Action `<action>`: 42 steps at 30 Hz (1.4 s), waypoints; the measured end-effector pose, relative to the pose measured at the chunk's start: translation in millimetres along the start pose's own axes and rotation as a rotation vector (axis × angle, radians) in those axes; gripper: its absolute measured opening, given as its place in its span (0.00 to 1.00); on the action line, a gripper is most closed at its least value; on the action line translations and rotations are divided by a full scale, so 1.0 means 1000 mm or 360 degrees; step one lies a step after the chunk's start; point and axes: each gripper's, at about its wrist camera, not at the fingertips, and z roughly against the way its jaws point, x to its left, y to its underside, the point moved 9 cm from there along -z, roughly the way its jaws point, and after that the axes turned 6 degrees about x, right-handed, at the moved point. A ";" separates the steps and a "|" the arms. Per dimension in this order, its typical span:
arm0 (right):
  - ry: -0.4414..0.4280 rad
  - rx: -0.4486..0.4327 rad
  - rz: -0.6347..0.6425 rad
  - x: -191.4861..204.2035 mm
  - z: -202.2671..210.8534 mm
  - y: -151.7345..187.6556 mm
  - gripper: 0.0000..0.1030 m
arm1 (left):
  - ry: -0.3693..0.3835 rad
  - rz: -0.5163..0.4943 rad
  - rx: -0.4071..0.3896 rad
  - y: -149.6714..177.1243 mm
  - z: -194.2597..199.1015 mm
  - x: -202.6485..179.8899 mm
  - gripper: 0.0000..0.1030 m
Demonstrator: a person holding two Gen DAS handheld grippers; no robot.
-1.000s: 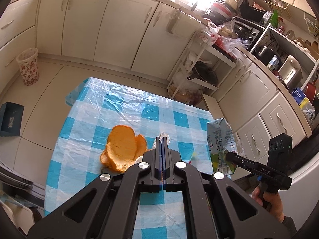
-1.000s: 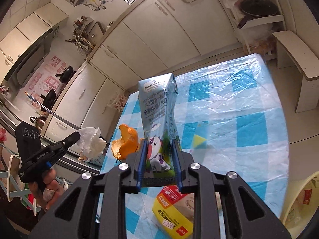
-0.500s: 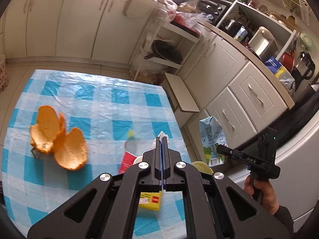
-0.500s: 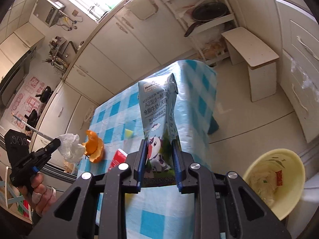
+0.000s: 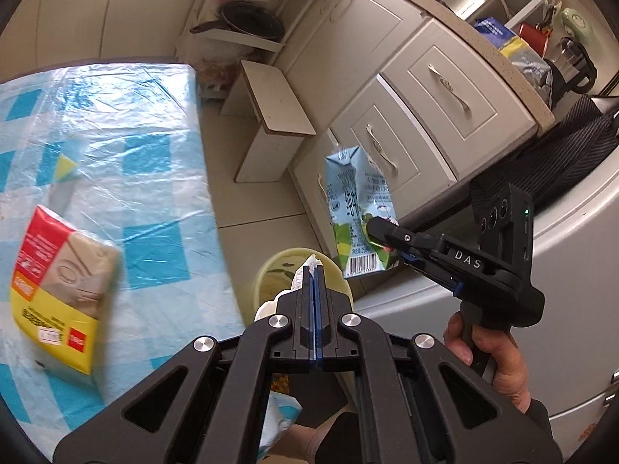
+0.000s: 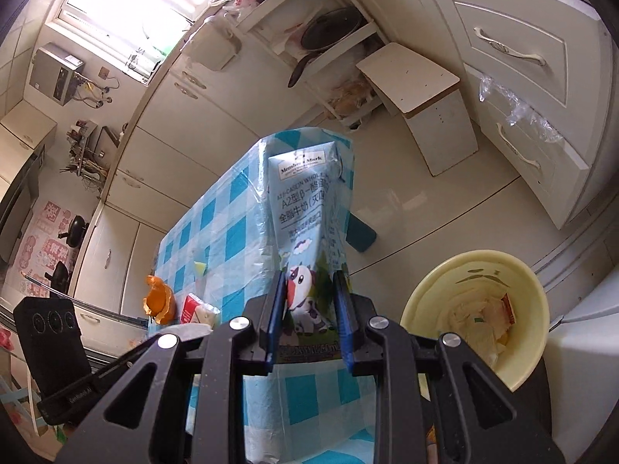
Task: Collect trash
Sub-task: 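Carry the bread crust and milk carton to the yellow basin and release, then move both tools back to the orange peels on the table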
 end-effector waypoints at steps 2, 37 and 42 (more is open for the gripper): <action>0.0018 -0.0019 0.0002 -0.004 0.005 -0.001 0.25 | 0.0006 0.0000 0.0033 0.003 -0.014 -0.010 0.01; 0.0476 0.0069 0.0395 0.020 -0.025 0.004 0.58 | -0.0826 0.0166 -0.0355 -0.025 0.158 0.172 0.55; 0.0179 0.0174 0.0459 0.089 -0.058 0.020 0.59 | -0.1040 0.0706 -0.0436 -0.019 0.230 0.329 0.59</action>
